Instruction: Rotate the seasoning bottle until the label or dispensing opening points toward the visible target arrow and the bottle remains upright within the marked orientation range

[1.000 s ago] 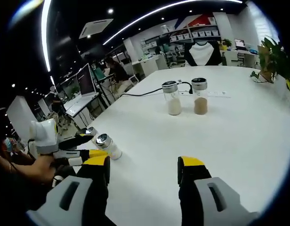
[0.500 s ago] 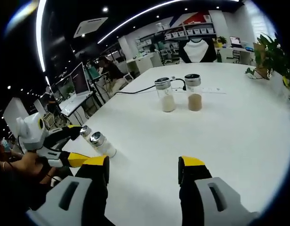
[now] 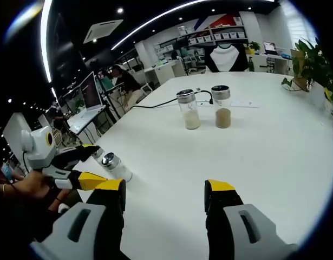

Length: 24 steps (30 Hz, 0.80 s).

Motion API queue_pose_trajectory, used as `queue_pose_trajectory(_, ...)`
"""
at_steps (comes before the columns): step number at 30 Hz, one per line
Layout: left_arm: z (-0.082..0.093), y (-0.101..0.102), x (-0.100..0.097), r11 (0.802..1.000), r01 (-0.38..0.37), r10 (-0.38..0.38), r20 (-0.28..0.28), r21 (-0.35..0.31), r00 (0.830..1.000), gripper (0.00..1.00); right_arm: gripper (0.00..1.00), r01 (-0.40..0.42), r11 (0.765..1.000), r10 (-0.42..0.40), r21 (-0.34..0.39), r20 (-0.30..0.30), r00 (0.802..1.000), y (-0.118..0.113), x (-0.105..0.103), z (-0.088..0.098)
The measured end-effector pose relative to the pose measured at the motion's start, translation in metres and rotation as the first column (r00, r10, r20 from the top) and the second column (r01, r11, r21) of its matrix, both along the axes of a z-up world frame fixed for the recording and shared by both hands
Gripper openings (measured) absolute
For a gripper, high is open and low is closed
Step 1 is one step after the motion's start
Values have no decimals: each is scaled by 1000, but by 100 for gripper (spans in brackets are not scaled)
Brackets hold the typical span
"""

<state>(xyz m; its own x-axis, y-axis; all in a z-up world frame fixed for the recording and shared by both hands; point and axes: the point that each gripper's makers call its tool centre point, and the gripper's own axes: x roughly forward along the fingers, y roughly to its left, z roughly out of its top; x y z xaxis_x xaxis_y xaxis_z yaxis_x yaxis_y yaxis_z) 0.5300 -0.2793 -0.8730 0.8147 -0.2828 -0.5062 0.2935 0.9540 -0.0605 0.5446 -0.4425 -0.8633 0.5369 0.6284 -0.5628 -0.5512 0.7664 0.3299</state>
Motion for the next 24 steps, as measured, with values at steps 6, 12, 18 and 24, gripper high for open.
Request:
queue_pose_trajectory(6,1,8,3,1000,-6,6,-2,0,1000,95,58,-12,1000,12,-11,-4,1000,3,1,-1)
queue_pose_trajectory(12,-1,18,2,1000,-18,18,-4,-7,1000,94,58,-16,1000,16,-14,13,1000,6,3,1)
queue_pose_trajectory(18,-3,24,0,1000,-22,22,2,-6,1000,84,58,-36,999,36,-16,33,999,8,6,6)
queue_pose_trajectory(24,-4,28,-3,999,-47,47,0,-13,999,83,58,-39,999,40,-16,58,998,8,8,14)
